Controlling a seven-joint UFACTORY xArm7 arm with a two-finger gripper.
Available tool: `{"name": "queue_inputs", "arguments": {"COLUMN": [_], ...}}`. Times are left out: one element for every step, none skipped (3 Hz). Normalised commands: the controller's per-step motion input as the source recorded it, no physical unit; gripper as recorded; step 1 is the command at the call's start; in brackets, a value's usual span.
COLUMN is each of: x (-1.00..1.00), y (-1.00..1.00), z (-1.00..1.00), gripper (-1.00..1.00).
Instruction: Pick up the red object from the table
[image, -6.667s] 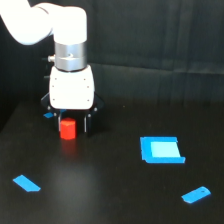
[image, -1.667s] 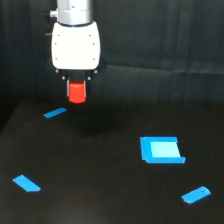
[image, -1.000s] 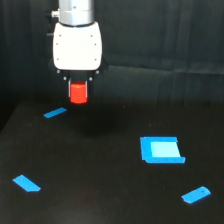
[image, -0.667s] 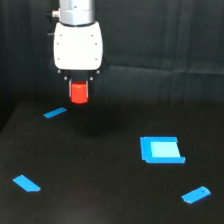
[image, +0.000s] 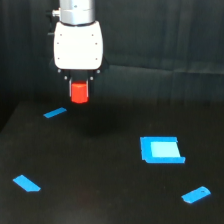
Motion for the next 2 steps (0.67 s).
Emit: {"name": "queue_inputs", "arguments": {"x": [0.0,0.01], "y": [-0.02,-0.06], "z": [-0.01,0.02], "gripper": [-0.94,-0.98]}}
